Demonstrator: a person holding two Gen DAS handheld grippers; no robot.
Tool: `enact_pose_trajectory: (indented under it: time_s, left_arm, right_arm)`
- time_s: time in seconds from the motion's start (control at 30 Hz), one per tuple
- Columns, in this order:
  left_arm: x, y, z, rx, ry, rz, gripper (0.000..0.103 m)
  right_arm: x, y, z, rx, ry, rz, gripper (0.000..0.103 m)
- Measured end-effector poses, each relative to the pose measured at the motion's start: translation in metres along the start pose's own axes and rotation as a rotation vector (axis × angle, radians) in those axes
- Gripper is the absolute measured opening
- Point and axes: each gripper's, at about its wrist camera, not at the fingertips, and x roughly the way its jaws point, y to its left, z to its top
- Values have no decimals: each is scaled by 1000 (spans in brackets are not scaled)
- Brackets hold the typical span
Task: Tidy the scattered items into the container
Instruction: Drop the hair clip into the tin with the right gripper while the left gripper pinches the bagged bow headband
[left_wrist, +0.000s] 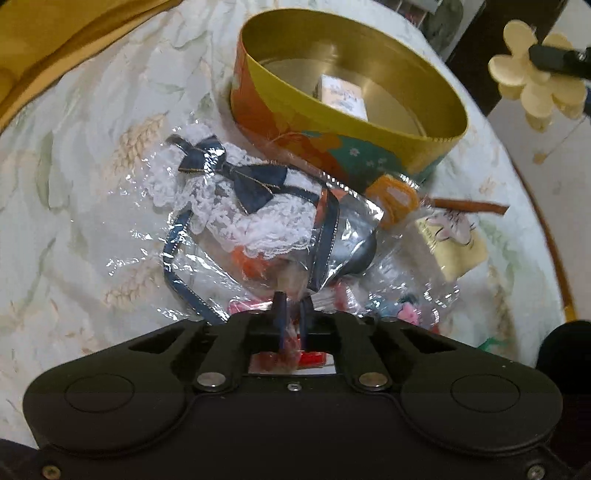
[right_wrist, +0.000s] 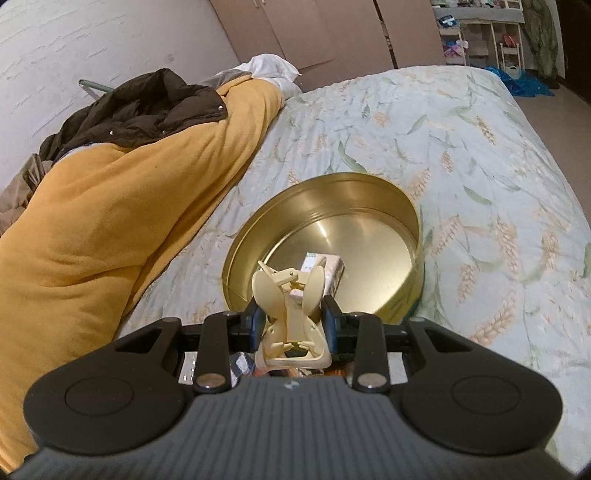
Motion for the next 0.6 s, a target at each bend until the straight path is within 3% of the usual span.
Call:
enact_pose_trajectory:
  time_s: [0.33,0.6]
  left_arm:
    - [-19,5,-9,-52,-71,-84,1]
    - [-22,5,-14,-58,-77,-95,1]
  right_arm:
    - [14,8,16,-25,11,-21,36]
    - [42,8,23,-12,38,-45,36]
